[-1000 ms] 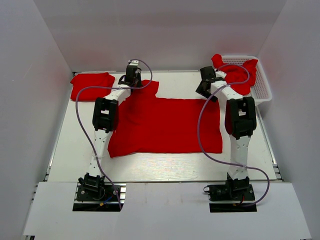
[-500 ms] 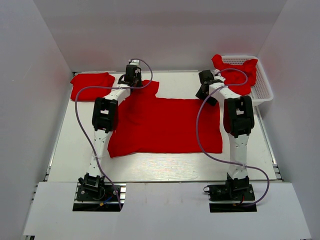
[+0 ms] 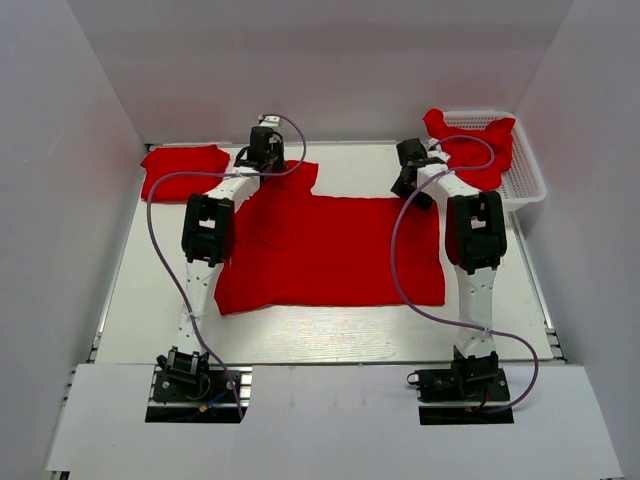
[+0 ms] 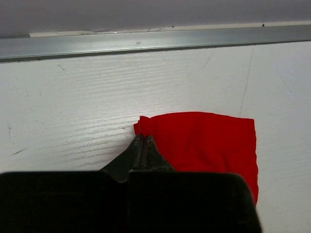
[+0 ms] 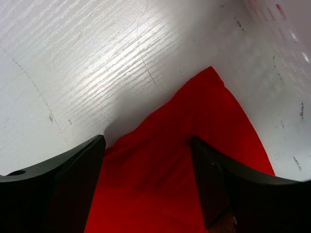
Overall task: Fold and stack the t-shirts
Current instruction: Grap the side of the flattened tshirt furthest away from the robot with both arms
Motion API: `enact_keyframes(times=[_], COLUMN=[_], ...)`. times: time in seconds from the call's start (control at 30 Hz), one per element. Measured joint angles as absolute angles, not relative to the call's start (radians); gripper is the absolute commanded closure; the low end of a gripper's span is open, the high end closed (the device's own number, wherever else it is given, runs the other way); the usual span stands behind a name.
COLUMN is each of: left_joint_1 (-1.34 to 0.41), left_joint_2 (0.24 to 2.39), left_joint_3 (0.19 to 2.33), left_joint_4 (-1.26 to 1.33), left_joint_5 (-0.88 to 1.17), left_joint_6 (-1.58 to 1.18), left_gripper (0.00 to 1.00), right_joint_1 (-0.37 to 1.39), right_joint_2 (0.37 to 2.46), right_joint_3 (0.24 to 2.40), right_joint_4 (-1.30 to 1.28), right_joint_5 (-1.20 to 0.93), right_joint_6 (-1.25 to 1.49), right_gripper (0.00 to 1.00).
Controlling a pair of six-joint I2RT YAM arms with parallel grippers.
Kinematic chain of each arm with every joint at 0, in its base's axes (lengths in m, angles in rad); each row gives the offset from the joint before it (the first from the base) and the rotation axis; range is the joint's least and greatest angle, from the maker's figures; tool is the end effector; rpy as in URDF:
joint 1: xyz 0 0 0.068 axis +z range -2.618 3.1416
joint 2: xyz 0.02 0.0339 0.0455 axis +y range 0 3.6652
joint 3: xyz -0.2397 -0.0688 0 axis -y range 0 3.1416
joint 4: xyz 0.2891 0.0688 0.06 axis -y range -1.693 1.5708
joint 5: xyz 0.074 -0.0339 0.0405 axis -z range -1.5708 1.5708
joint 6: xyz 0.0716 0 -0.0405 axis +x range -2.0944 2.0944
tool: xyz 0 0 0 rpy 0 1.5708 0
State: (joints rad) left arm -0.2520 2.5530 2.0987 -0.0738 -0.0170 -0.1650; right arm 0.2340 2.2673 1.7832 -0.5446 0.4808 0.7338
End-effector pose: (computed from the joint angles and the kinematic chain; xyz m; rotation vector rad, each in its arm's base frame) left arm 0.6116 -0.1562 0.1003 0.0814 2.1058 -0.2330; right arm 0.5218 0.0903 0.0982 0.7643 2.3225 -0.2140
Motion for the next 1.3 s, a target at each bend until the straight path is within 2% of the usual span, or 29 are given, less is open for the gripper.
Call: enact_keyframes(times=[0.67, 0.7, 0.73, 0.77, 0.87, 0.93, 1.0, 1.3], left_joint_1=[-0.252, -0.252, -0.252, -0.252, -0.252, -0.252, -0.252, -0.252], left_joint_2=[2.552, 2.552, 2.552, 2.552, 2.551, 2.549, 2.543, 2.446], left_joint_3=[2.082, 2.082, 2.082, 2.082, 2.082, 2.082, 2.080, 2.044], left_joint_4=[-0.074, -0.074, -0.074, -0.074, -0.074, -0.075, -0.075, -0.067], left_joint_5=[-0.006, -0.006, -0.006, -0.006, -0.006, -0.006, -0.006, 0.017], left_joint_6=[-0.165, -0.165, -0.165, -0.165, -0.165, -0.165, -0.165, -0.165], left_gripper=[1.00, 1.00, 1.00, 1.00, 1.00, 1.00, 1.00, 1.00], right_joint_1=[0.222, 0.222, 0.222, 0.221, 0.212, 0.205, 0.202, 0.198], right_joint_2=[2.324, 2.324, 2.324, 2.324, 2.323, 2.323, 2.323, 2.305], right_joint_3=[1.871, 1.871, 1.871, 1.869, 1.863, 1.863, 1.863, 1.843], right_joint_4=[-0.568, -0.567, -0.568, -0.569, -0.572, -0.575, -0.574, -0.564], right_joint_5=[0.488, 0.488, 0.488, 0.490, 0.496, 0.500, 0.497, 0.488], right_joint_6=[0.730, 0.730, 0.730, 0.729, 0.730, 0.733, 0.733, 0.722], right_gripper=[0.24, 0.27, 0.36, 0.58, 0.74, 0.90, 0.99, 1.00])
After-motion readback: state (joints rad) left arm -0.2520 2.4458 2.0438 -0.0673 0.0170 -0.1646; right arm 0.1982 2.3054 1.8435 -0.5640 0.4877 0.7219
